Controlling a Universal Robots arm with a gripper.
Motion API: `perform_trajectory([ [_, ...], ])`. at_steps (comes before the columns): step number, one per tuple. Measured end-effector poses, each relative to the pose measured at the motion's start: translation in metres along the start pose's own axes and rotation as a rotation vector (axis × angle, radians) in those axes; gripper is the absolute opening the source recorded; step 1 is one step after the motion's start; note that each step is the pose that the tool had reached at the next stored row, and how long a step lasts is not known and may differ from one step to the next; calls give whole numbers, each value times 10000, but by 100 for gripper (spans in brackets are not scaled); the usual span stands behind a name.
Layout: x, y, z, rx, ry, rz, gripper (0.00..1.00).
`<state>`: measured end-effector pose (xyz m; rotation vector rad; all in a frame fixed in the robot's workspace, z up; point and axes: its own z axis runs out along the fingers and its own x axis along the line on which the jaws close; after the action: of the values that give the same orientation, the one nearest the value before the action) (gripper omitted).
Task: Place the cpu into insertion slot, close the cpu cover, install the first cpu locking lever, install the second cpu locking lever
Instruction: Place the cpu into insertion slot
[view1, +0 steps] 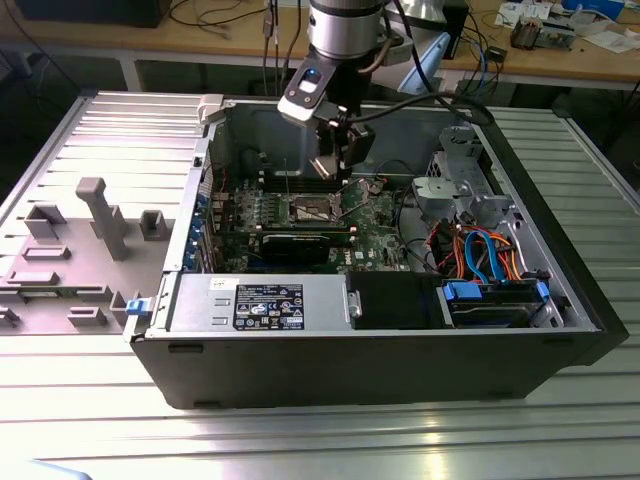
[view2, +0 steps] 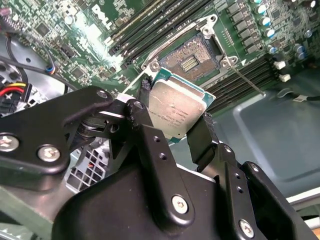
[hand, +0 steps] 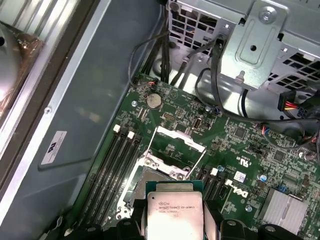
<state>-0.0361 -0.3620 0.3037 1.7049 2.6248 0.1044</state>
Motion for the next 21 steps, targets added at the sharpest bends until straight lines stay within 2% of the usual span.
perform_trajectory([
  [16, 0, -1, 6, -2, -1, 30, 55],
  [21, -1, -2, 28, -16, -30, 510, 55],
])
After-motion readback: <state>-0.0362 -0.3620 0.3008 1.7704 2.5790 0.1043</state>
